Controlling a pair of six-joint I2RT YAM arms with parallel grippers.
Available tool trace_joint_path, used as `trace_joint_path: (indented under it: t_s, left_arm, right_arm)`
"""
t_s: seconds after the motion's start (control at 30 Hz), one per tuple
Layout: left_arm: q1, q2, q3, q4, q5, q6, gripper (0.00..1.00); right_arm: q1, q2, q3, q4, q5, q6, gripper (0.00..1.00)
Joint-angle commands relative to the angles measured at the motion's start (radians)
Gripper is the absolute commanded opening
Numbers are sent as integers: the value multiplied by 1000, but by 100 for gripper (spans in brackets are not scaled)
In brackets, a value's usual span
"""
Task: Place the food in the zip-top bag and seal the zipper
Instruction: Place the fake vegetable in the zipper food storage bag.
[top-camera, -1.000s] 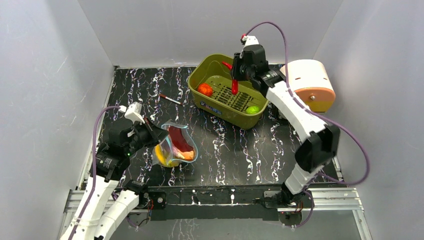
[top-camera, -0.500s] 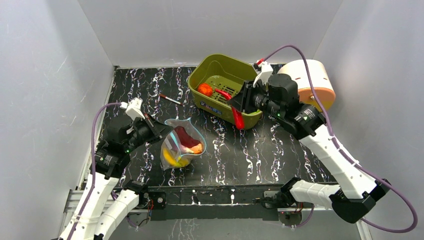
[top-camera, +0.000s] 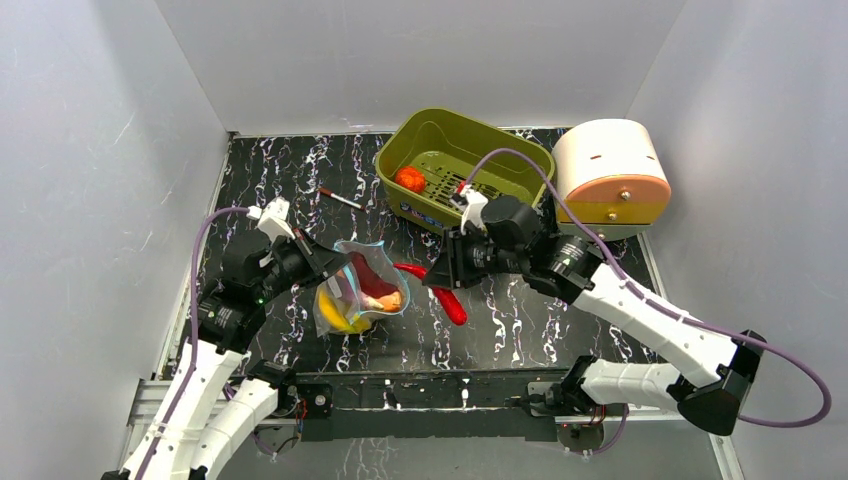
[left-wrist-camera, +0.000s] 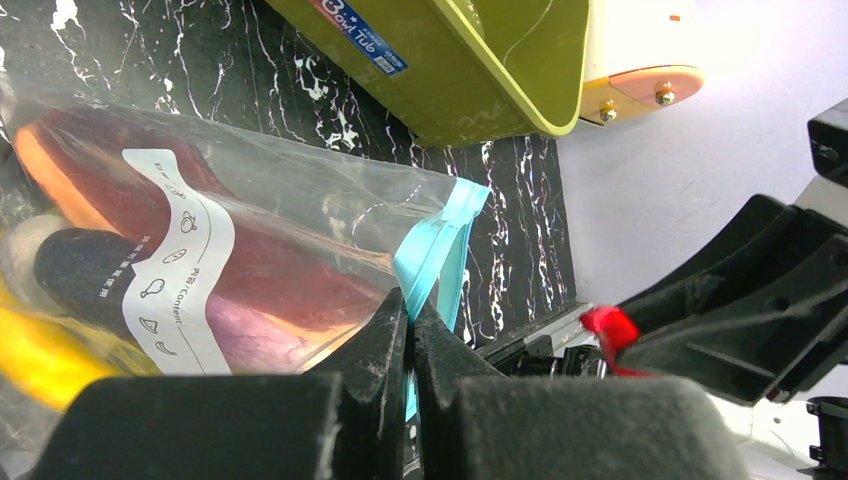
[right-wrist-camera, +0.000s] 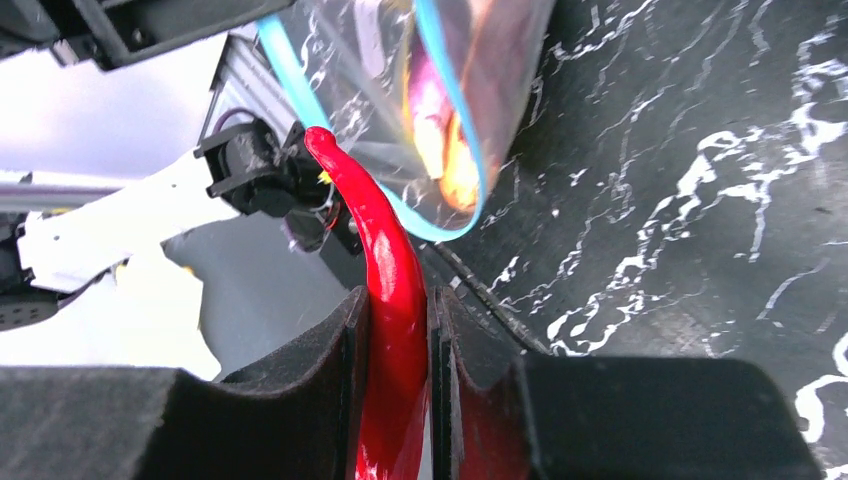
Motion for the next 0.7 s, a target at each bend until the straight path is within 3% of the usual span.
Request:
trace_joint_path:
  t_s: [0.0,0.33,0.67]
  left_arm:
    - [3,-5,5,47,32,12,0]
    - [3,-26,-25,71,60,-8,0]
    - [3,-47,-28,59,89,-11,0]
  right_arm:
    - [64,26,22,81,-10,53,7]
    - [169,178,102,60,89,108,9]
    - [186,312,185,90,155,133,11]
